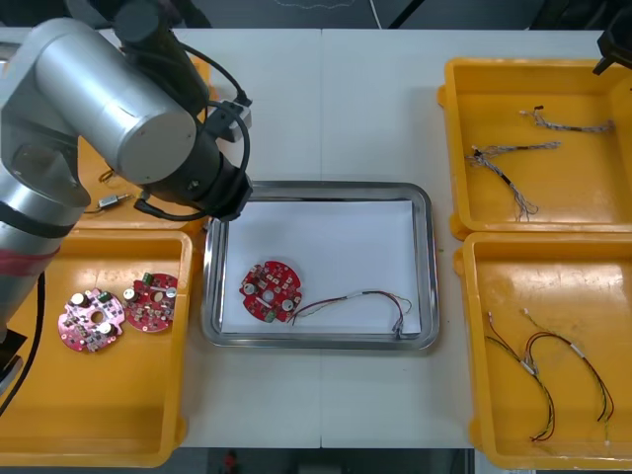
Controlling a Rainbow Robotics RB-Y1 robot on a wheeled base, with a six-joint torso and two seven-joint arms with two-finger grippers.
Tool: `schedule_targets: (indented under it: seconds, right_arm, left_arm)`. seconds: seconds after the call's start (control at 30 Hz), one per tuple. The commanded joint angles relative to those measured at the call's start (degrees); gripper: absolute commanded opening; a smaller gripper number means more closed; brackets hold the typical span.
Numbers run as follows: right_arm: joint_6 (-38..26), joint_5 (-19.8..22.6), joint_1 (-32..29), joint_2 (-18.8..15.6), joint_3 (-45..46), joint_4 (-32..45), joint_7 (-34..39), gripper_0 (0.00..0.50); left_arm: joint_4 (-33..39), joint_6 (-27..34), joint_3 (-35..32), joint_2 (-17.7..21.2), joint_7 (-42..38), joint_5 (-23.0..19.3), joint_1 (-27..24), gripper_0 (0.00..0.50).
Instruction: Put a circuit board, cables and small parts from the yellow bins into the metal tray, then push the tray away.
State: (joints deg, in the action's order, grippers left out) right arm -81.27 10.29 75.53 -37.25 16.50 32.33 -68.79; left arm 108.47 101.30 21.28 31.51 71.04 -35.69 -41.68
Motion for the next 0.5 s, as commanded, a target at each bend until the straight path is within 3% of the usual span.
schedule_targets:
  seconds: [0.03,0.27,0.5]
  right_arm:
    - [2.3,-1.1,3.7,0.7,1.6,-0.9,10.5,0.5]
    - [7.4,-1.1,4.4,1.0,3.4,-5.9,21.8,0.5]
    - [14.3,-1.3,6.1,1.1,3.5,-12.1,28.6,0.5]
  left_arm:
    - [-3.4,-4.3,3.3,-2.3,0.1,2.1,0.0,0.001]
    - [-8.1,-8.1,6.8,-3.1,-0.1,4.1,-0.2,0.0]
    - [-9.7,-10.0,8.7,-3.2,-1.3,4.4,-0.2,0.001]
